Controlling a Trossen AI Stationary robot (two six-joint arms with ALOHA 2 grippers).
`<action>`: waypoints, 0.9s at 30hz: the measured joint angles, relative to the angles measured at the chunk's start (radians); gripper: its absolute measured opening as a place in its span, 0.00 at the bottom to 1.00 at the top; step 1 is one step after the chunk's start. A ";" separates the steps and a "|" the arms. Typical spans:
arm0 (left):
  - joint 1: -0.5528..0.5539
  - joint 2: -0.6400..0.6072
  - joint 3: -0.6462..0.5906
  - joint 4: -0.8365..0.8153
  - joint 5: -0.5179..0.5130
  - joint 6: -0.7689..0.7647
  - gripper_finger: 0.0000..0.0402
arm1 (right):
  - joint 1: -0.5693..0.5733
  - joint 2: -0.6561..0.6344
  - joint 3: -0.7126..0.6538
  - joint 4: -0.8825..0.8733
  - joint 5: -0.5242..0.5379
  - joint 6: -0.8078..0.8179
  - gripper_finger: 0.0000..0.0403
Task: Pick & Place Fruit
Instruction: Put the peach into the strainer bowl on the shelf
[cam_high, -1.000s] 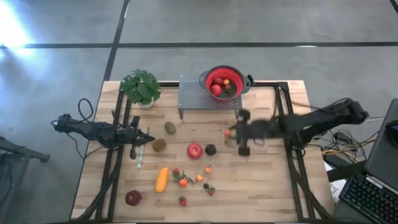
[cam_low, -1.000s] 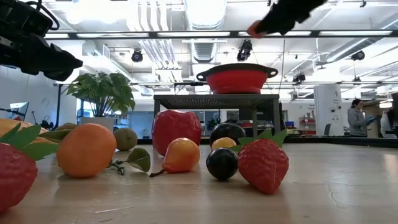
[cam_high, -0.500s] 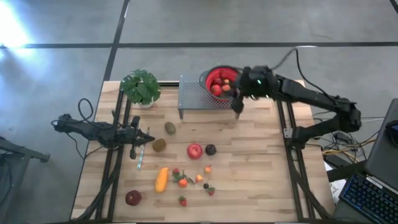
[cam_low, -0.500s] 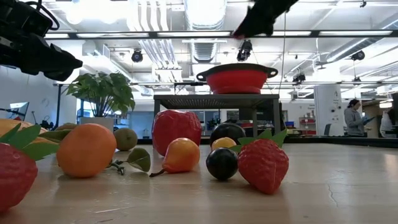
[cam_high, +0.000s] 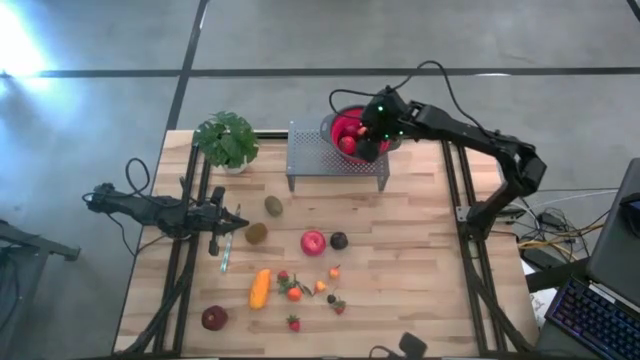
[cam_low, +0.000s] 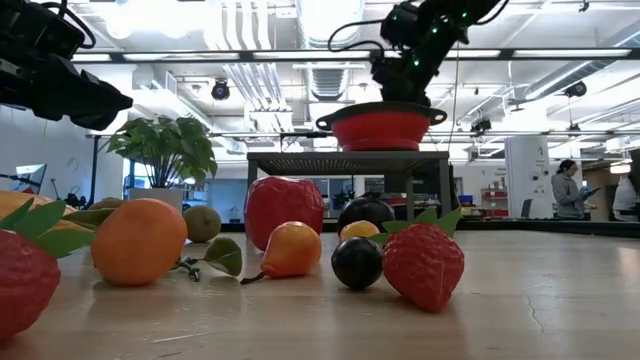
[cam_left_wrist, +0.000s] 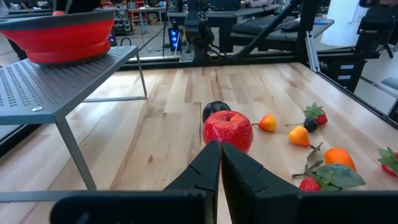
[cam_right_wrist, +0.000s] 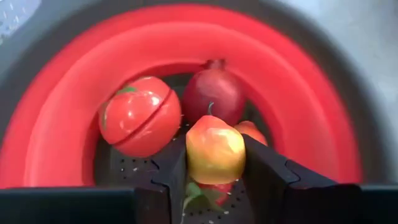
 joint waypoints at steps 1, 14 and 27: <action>0.000 0.000 0.000 0.000 0.000 0.000 0.05 | 0.001 0.007 0.000 0.000 -0.002 0.000 0.32; 0.000 0.000 0.000 0.000 0.000 0.000 0.05 | 0.001 -0.017 0.001 0.008 0.009 -0.022 0.55; 0.000 0.000 0.000 0.000 0.000 0.000 0.05 | 0.101 -0.196 -0.012 -0.040 0.001 -0.025 0.59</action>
